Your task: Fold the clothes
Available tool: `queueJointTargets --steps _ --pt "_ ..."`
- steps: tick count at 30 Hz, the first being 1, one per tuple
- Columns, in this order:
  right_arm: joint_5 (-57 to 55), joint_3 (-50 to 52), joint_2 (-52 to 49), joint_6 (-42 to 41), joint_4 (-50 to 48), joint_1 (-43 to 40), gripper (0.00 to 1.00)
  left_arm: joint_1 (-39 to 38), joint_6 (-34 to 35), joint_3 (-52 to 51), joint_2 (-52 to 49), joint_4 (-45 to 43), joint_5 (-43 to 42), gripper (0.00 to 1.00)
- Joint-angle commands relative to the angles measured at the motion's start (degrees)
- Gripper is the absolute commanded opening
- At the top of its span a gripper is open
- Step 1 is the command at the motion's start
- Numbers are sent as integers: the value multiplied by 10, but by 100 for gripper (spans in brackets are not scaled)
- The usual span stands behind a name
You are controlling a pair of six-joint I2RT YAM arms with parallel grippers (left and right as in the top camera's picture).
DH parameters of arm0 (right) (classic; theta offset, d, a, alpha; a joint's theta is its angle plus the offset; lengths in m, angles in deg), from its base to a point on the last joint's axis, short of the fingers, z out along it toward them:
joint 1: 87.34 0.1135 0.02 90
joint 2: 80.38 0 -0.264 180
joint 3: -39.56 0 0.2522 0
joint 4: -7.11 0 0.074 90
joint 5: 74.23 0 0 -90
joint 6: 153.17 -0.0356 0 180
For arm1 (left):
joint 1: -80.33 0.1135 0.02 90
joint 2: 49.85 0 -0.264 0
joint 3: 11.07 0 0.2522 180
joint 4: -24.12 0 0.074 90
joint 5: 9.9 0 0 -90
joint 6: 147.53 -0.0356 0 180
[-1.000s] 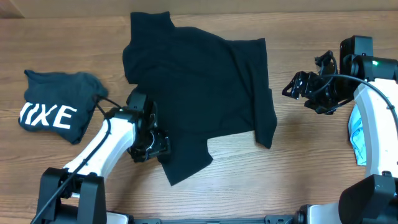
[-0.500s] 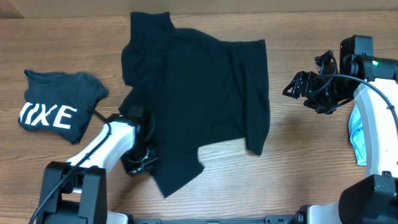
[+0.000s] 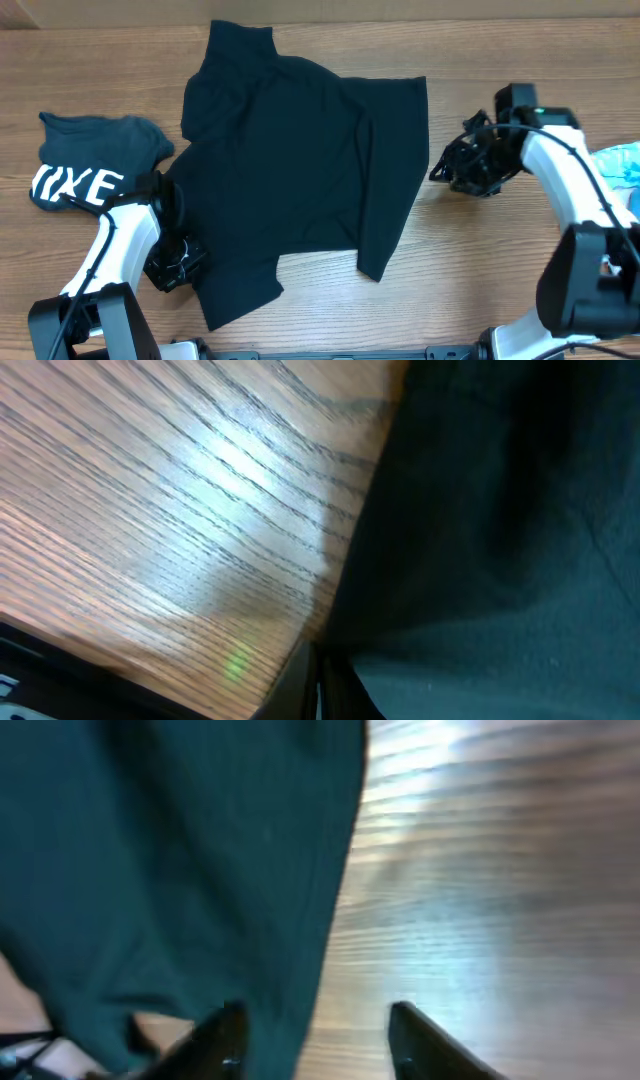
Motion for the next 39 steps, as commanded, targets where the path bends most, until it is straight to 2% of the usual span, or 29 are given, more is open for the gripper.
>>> queueJointTargets --steps 1,9,17,19,24,27,31,32,34,35,39 --pt "28 35 -11 -22 -75 21 6 3 -13 -5 9 -1 7 4" --pt "-39 66 -25 -117 -207 95 4 3 -13 -5 9 0 7 4" --pt "-66 66 -106 -134 -226 99 4 3 -13 -5 9 0 7 4" --pt "-117 66 -118 -134 -223 97 4 3 -13 -5 9 0 8 4" --pt "-269 45 -120 -134 -226 49 4 4 -21 -5 9 3 11 4" --pt "-265 8 -120 -130 -228 5 4 4 -24 -5 9 7 19 4" --pt "-224 -42 -120 -67 -239 -27 4 4 -24 3 9 11 21 4" --pt "-217 -49 -120 -58 -238 -27 6 4 -24 5 9 12 21 4" --pt "-179 -61 -119 -35 -230 -27 29 4 -24 7 9 13 21 4" --pt "-161 -68 -117 -34 -220 -27 35 4 -24 8 9 13 20 4" --pt "-117 -100 -93 -34 -176 -27 38 4 -47 21 9 31 -7 9"
